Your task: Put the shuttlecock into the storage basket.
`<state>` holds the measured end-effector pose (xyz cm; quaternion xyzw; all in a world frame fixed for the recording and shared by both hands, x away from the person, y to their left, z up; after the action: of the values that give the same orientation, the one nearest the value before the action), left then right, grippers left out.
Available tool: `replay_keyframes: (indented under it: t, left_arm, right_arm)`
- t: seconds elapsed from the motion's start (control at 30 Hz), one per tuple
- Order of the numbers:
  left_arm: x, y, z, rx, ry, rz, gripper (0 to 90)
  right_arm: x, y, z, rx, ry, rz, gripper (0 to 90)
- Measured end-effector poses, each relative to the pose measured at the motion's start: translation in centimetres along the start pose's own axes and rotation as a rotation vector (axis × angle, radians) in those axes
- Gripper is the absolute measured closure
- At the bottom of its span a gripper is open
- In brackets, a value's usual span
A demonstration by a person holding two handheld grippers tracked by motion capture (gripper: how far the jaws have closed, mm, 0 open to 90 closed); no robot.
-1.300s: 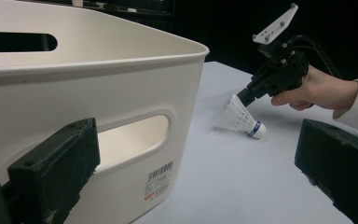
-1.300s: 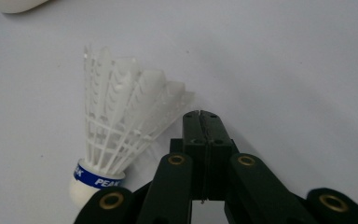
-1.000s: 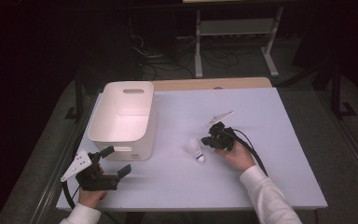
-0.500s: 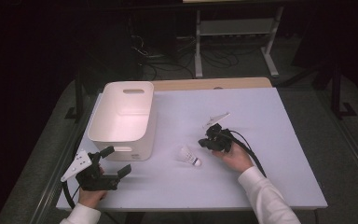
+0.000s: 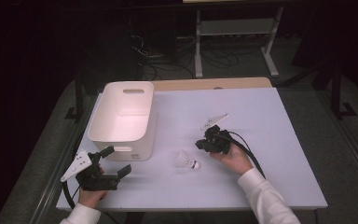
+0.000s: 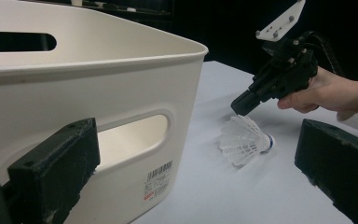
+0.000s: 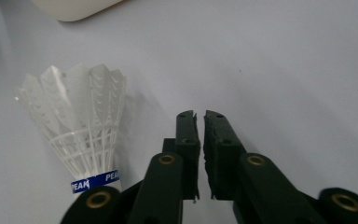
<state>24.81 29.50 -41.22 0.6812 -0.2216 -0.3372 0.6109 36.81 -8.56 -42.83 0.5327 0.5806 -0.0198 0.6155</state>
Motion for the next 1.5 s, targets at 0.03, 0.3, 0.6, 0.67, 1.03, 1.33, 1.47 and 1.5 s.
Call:
replay_keyframes:
  t: [0.03, 0.3, 0.6, 0.67, 1.03, 1.33, 1.47, 1.5]
  left_arm:
    - [0.0, 0.0, 0.0, 0.000, 0.000, 0.000, 0.0]
    - [0.1, 0.0, 0.1, -0.004, -0.001, 0.002, 0.0]
    - [0.1, 0.0, 0.1, -0.005, 0.000, 0.002, 0.0]
    - [0.1, 0.0, 0.1, -0.004, 0.000, 0.002, 0.0]
    - [0.1, 0.0, 0.1, -0.006, 0.000, 0.005, 0.0]
    - [0.1, 0.0, 0.1, -0.007, 0.001, 0.004, 0.0]
    - [0.1, 0.0, 0.1, -0.005, 0.000, 0.004, 0.0]
    - [0.1, 0.0, 0.1, -0.005, 0.000, 0.004, 0.0]
  right_arm:
    - [-0.2, 0.0, -0.1, -0.009, -0.002, 0.004, 75.9]
    - [-1.2, 0.0, -0.5, -0.025, -0.012, 0.028, 45.6]
    - [-1.9, 0.0, -0.7, -0.041, -0.008, 0.045, 8.7]
    - [-2.1, 0.0, -0.7, -0.048, -0.001, 0.050, 0.0]
    - [-2.6, -0.1, -1.0, -0.058, 0.027, 0.035, 0.0]
    - [-2.2, -0.2, -2.1, -0.083, 0.082, -0.003, 0.0]
    - [-2.1, -0.1, -2.3, -0.105, 0.084, -0.005, 0.0]
    - [-2.0, -0.1, -2.5, -0.098, 0.094, -0.010, 0.0]
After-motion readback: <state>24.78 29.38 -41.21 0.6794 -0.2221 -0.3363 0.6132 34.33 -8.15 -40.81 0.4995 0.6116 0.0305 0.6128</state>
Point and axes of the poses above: each handheld gripper's, and its own axes: x roughly forward along the jaws, y roughly out of its top, z roughly to its right, the point moved 1 cm from there along x, roughly forward along the jaws, and after that the axes turned 10 degrees about x, right-handed, at the moved point
